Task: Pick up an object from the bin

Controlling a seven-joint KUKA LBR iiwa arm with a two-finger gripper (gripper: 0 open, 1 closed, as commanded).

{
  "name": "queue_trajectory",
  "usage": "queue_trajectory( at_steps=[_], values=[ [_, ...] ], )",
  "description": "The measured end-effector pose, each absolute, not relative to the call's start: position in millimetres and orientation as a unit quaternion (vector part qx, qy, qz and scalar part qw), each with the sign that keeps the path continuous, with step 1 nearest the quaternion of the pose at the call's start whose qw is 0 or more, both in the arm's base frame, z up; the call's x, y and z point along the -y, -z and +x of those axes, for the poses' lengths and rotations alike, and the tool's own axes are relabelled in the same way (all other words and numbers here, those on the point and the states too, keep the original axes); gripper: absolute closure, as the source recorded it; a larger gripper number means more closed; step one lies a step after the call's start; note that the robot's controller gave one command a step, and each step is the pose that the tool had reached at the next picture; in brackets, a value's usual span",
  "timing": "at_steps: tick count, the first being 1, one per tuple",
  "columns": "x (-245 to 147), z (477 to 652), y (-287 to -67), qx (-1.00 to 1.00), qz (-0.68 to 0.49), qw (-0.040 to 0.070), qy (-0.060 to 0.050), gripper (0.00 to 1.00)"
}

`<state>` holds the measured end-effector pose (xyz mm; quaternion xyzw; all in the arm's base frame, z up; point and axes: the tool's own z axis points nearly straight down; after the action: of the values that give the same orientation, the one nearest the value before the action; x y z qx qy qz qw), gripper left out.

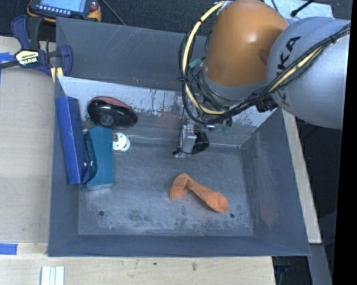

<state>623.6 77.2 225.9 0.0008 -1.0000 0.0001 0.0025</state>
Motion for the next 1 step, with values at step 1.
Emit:
queue_trajectory(
  at_steps=[1],
  values=[
    [-77.1, 624.9, -231.3, 1.000, 0.000, -0.002, 0.000, 0.00]
  ],
)
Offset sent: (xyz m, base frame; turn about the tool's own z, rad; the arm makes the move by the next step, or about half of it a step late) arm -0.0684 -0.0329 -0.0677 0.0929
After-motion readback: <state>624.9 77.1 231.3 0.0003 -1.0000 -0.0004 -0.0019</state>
